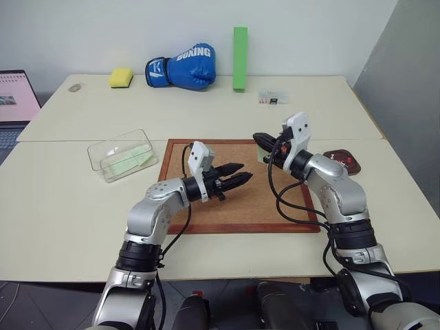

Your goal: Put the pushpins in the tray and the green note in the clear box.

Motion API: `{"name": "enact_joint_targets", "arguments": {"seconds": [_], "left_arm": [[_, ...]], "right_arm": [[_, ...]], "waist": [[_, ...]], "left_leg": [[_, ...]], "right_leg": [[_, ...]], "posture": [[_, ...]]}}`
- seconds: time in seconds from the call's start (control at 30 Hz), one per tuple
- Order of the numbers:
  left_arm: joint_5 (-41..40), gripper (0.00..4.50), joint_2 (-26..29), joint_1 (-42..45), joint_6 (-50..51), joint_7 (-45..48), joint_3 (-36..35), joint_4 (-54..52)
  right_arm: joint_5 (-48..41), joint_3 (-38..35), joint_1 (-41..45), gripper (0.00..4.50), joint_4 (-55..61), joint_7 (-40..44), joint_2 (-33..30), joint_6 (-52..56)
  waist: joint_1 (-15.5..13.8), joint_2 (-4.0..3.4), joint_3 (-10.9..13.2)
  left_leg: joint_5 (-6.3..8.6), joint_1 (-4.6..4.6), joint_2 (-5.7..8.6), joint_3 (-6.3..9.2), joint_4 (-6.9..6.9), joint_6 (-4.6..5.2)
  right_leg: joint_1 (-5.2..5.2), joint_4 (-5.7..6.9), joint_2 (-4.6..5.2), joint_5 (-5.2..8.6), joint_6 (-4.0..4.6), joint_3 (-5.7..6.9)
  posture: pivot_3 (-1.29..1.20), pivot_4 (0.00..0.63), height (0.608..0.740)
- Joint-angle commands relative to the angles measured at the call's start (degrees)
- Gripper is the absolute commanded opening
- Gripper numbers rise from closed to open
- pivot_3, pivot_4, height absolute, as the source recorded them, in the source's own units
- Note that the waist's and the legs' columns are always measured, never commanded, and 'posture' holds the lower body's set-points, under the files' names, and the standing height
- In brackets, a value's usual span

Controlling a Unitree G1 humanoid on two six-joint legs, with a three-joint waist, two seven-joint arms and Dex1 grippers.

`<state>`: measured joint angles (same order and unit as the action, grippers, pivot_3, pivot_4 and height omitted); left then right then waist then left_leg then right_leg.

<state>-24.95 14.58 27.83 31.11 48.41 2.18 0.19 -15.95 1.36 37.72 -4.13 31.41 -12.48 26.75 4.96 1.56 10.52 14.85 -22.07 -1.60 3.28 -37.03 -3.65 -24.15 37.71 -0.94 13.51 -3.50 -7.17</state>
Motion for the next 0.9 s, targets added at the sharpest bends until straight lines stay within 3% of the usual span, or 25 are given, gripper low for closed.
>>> {"name": "enact_joint_targets", "arguments": {"seconds": [0.03,0.3,0.63,0.9], "left_arm": [[1.1,2.86,-2.0,0.9,-2.2,-2.8,1.2,-0.4],[6.0,2.86,-6.7,5.3,-10.5,-8.2,2.4,8.0],[6.0,2.86,-8.9,7.9,-13.3,-9.0,1.6,12.3],[5.9,1.35,-8.3,8.0,-13.7,-8.8,1.3,13.2]], "right_arm": [[-0.3,0.1,1.8,0.0,3.4,-0.7,0.3,-0.4],[-0.4,1.3,0.7,0.0,5.0,-1.1,1.0,-0.2],[-0.5,1.6,-0.1,0.0,6.5,-1.5,0.9,0.2],[-0.5,1.5,-0.3,0.0,7.0,-1.7,0.7,0.3]], "waist": [[0.0,0.0,0.0],[-0.1,0.0,0.0],[0.0,0.0,0.0],[0.0,0.0,0.0]], "left_leg": [[0.0,0.0,0.0,0.0,-0.01,0.0],[0.0,0.0,0.02,0.0,0.0,0.0],[0.0,-0.02,0.02,0.0,0.02,0.0],[0.0,-0.02,0.02,0.0,0.02,0.0]], "right_leg": [[0.01,0.01,0.0,0.0,0.0,0.0],[0.01,-0.02,0.0,0.0,0.0,-0.01],[0.01,-0.05,0.0,0.0,0.0,-0.01],[0.0,-0.05,0.0,0.0,0.0,0.0]], "posture": [[0.0,0.15,0.74],[0.0,0.15,0.74],[0.0,0.15,0.74],[0.0,0.15,0.74]]}}
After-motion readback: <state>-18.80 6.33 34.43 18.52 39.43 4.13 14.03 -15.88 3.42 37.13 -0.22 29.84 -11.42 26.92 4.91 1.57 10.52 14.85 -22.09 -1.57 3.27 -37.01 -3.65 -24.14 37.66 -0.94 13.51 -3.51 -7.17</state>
